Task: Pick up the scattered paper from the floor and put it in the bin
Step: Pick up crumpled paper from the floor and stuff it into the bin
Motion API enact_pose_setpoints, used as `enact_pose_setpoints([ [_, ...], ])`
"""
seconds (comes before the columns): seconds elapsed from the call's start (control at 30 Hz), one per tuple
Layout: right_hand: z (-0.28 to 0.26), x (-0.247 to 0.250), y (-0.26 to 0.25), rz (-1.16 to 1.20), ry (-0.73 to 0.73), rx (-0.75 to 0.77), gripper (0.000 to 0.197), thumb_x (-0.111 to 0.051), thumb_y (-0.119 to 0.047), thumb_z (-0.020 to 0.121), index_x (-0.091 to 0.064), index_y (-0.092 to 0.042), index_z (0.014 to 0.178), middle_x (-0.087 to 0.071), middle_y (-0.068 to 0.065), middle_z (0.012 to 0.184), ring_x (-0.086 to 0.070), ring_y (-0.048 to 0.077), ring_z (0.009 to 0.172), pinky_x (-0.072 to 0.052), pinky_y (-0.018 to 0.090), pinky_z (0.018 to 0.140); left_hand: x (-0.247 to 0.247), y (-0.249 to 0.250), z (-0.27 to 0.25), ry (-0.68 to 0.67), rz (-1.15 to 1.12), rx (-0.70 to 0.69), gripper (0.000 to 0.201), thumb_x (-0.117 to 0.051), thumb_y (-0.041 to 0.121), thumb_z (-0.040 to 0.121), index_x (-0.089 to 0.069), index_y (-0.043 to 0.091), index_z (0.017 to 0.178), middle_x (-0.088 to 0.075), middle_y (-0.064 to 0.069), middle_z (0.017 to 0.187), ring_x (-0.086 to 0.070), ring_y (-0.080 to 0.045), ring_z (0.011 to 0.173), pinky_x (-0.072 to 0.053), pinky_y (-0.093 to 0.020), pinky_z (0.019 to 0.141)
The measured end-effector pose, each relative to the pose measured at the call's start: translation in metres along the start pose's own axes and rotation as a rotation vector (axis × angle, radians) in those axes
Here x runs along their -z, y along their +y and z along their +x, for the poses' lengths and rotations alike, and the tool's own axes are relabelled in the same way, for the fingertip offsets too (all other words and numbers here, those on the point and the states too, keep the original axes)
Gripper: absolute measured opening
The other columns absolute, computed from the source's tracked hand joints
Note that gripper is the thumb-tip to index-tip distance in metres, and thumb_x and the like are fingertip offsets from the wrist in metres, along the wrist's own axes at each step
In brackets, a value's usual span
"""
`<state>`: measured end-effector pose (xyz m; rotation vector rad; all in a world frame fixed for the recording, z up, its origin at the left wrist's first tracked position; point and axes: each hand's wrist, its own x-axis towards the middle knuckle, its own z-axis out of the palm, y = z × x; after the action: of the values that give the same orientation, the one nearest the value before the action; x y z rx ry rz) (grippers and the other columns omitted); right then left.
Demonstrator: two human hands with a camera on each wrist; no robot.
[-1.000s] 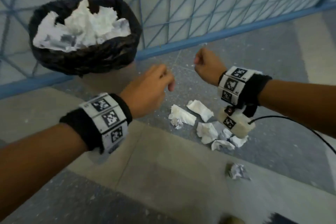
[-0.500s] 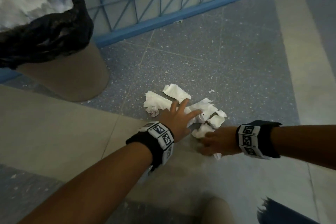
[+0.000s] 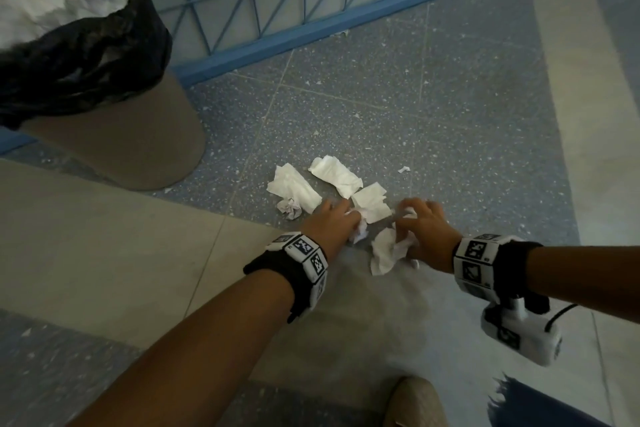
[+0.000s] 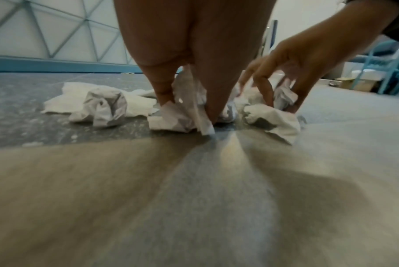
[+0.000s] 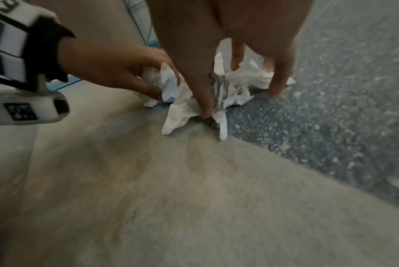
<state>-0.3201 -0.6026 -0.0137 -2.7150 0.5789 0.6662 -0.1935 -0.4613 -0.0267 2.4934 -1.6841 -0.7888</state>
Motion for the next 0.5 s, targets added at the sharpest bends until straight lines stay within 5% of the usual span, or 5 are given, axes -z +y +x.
enact_pose_setpoints([
  [0.1, 0.006, 0.000, -0.004, 0.075, -0.008, 0.064, 0.013, -0.063, -0.008, 0.078, -0.064, -0.006, 0.091, -0.054, 0.015, 0.116, -0.051, 0.033, 0.110, -0.039, 0.032, 0.089, 0.004, -0.009, -0.006, 0.102, -0.242, 0.043, 0.025, -0.047, 0.000, 0.087, -0.054, 0.006, 0.110, -0.050, -0.014, 0.124, -0.047, -0.032, 0.116, -0.038, -0.039, 0.096],
  [0.2, 0.013, 0.012, -0.011, 0.170, 0.089, 0.156, 0.018, -0.064, 0.000, 0.075, -0.056, -0.013, 0.083, -0.052, 0.010, 0.093, -0.053, 0.034, 0.097, -0.032, 0.026, 0.073, 0.018, -0.021, -0.016, 0.286, -0.480, 0.106, 0.012, -0.050, 0.003, 0.086, -0.056, 0.013, 0.088, -0.057, -0.009, 0.108, -0.053, -0.027, 0.104, -0.044, -0.042, 0.091],
  [0.27, 0.023, 0.023, -0.019, 0.194, 0.151, 0.205, 0.028, -0.063, -0.001, 0.078, -0.055, -0.007, 0.104, -0.053, 0.011, 0.104, -0.051, 0.033, 0.103, -0.036, 0.029, 0.080, 0.026, -0.036, -0.021, 0.386, -0.531, 0.165, 0.012, -0.048, 0.005, 0.088, -0.053, 0.015, 0.086, -0.057, -0.008, 0.108, -0.053, -0.025, 0.103, -0.044, -0.040, 0.092],
  [0.37, 0.042, 0.033, -0.030, 0.107, 0.050, 0.207, 0.070, -0.061, -0.004, 0.081, -0.030, -0.019, 0.141, -0.042, 0.015, 0.131, -0.045, 0.033, 0.118, -0.042, 0.042, 0.099, 0.033, -0.063, -0.017, 0.465, -0.511, 0.327, 0.018, -0.050, 0.006, 0.089, -0.053, 0.007, 0.107, -0.049, -0.014, 0.122, -0.045, -0.028, 0.116, -0.034, -0.035, 0.099],
  [0.5, 0.053, 0.025, -0.040, -0.134, -0.195, 0.221, 0.084, -0.058, -0.007, 0.082, -0.011, -0.038, 0.145, -0.021, 0.009, 0.147, -0.031, 0.033, 0.130, -0.037, 0.043, 0.107, 0.024, -0.075, -0.012, 0.197, -0.398, 0.386, 0.074, -0.060, 0.042, 0.084, -0.025, 0.009, 0.141, -0.021, -0.011, 0.151, -0.018, -0.031, 0.140, -0.017, -0.038, 0.117],
])
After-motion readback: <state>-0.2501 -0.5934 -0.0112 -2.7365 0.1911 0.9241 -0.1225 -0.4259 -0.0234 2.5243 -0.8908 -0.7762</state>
